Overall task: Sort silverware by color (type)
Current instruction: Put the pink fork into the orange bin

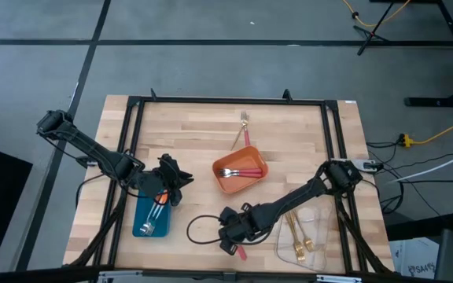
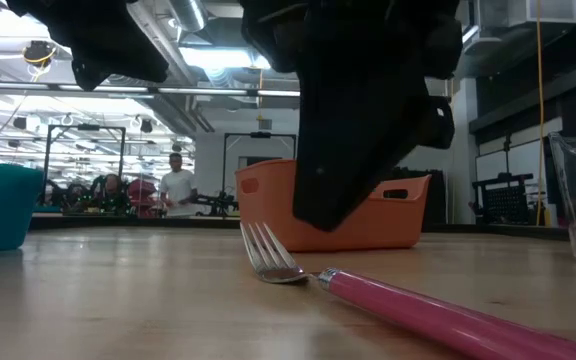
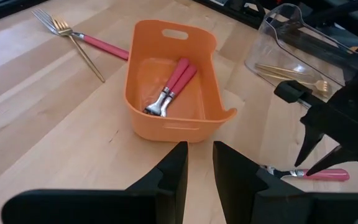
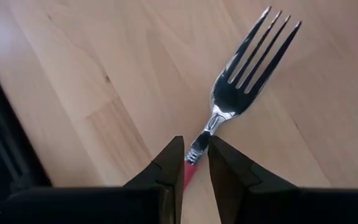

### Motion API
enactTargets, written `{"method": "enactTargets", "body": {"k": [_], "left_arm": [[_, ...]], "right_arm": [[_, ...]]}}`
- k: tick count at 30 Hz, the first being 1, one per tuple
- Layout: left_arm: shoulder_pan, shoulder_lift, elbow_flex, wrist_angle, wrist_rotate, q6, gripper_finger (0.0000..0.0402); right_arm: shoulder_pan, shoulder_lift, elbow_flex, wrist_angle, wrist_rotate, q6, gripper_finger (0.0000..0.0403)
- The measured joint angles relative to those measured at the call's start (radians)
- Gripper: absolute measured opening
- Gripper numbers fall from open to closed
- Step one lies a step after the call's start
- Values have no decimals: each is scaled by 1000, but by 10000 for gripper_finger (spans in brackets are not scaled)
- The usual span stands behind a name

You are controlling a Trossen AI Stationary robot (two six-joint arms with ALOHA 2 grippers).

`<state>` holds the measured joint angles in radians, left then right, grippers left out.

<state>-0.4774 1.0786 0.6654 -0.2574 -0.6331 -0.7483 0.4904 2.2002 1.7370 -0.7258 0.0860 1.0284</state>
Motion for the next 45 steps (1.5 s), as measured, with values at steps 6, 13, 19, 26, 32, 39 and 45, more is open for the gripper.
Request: {"method": "enactTargets", "body": {"k": [6, 13, 19, 26, 32, 39, 45], "left_arm": [[0, 0, 0, -4, 0, 0, 70], [0, 0, 0, -4, 0, 0, 70], [0, 0, 0, -4, 0, 0, 70], [0, 0, 0, -4, 0, 0, 70], [0, 0, 0, -4, 0, 0, 70], [0, 0, 0, -4, 0, 0, 70], [0, 0, 0, -4, 0, 0, 70]], "right_arm": [[0, 4, 0, 3, 0, 0, 65], [8, 4, 0, 6, 2, 0, 65], [16, 4, 0, 3, 30, 0, 65], [16, 4, 0, -7, 35, -1, 65], [24, 4, 0, -7, 45, -1, 65], [34, 4, 0, -4, 74, 0, 65], [36, 4, 0, -4, 89, -1, 65]]}}
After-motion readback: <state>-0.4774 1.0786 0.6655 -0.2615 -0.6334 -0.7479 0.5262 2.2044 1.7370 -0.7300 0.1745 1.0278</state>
